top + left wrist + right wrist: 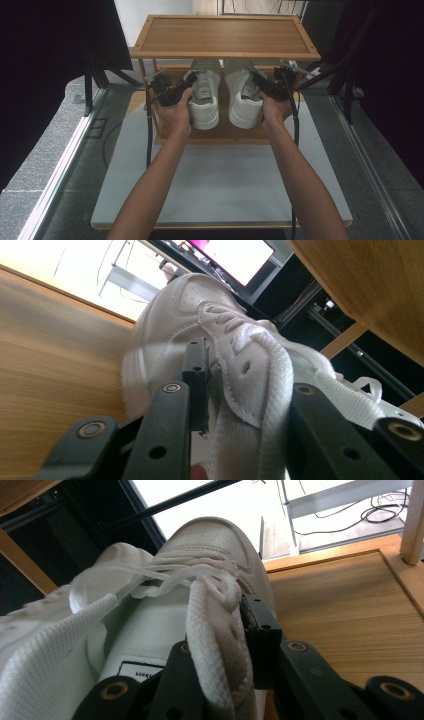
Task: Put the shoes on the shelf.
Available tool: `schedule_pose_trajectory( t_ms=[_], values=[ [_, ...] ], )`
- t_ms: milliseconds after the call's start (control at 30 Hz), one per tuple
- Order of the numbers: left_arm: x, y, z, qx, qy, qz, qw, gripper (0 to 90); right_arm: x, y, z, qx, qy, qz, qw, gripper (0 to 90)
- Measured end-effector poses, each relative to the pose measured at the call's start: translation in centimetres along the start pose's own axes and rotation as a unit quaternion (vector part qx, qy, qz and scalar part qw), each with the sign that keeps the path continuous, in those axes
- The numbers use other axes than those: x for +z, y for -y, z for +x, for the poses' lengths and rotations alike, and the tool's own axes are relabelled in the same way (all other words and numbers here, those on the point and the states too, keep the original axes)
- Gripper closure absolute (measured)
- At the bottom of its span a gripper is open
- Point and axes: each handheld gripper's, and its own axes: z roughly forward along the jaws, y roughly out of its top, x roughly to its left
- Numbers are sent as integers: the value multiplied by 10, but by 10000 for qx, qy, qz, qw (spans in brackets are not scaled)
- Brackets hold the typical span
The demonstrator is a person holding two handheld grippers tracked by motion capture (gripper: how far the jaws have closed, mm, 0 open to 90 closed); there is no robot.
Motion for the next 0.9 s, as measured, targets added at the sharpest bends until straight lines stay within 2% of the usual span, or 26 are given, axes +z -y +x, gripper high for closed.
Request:
schedule_pose_trajectory(
  t_ms=[67, 100, 133, 233, 267, 300, 333, 367, 433, 467, 533, 633, 733, 833, 900],
  values=[
    [4, 1, -2, -60, 51, 34, 10000, 705, 1, 0, 2, -46, -51, 4, 10000, 750],
    [7, 1, -3, -77, 1, 78, 9999, 686, 2, 0, 3, -26, -98, -28, 9999, 712],
    [8, 0, -3, -1, -9, 219, 9998, 668, 2, 0, 4, 6, -144, -56, 9999, 677],
    [9, -3, 0, 7, -25, 305, 9995, 657, 5, 2, 9, 18, -336, -59, 9994, 560],
    [9, -4, 3, -18, 178, 302, 9994, 624, 5, 2, 10, -38, -355, -70, 9993, 508],
    [8, -4, 4, -82, 305, 268, 9991, 554, 4, 1, 11, -56, -438, -141, 9989, 483],
    [6, -4, 6, -236, 533, 85, 9983, 551, 2, 1, 11, -1, -486, -233, 9985, 463],
    [2, -5, 3, -303, 677, -25, 9972, 538, -1, -1, 12, 52, -515, -346, 9981, 458],
    [2, -6, 0, -23, 710, 85, 9974, 530, -4, -2, 11, -42, -536, -327, 9980, 453],
    [0, -6, -2, 50, 705, 96, 9975, 520, -6, -2, 11, -87, -501, -277, 9983, 452],
    [-4, -7, -2, 91, 751, 141, 9970, 529, -10, -1, 8, -174, -512, -371, 9978, 460],
    [-17, -12, 1, 158, 779, 56, 9968, 566, -20, 0, 5, -255, -615, -388, 9970, 481],
    [-34, -17, 3, 378, 791, 21, 9961, 647, -33, 2, 3, -320, -753, -433, 9957, 537],
    [-56, -18, 8, 810, 835, 142, 9931, 787, -50, 6, -2, -482, -900, -394, 9940, 648],
    [-66, -16, 10, 943, 888, 217, 9913, 831, -60, 8, -4, -594, -966, -367, 9929, 704]
  ],
)
